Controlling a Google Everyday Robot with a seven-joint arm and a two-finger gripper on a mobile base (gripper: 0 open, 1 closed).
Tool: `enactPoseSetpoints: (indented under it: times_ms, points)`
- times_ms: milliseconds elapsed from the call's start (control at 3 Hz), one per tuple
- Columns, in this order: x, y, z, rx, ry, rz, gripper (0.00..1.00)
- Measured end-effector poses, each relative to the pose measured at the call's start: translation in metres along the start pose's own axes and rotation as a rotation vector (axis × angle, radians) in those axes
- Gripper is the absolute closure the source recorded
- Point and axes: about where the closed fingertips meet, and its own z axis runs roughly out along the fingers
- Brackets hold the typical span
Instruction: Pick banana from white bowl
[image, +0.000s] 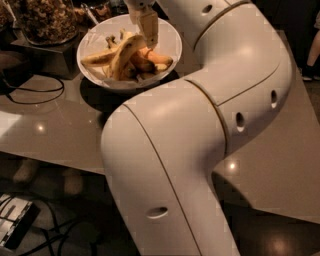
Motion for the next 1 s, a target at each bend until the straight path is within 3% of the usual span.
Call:
enactPoseSetpoints:
  times_ms: [1000]
  points:
    - [0.013, 0.005, 0.039, -0.080, 0.035, -0.014, 0.38]
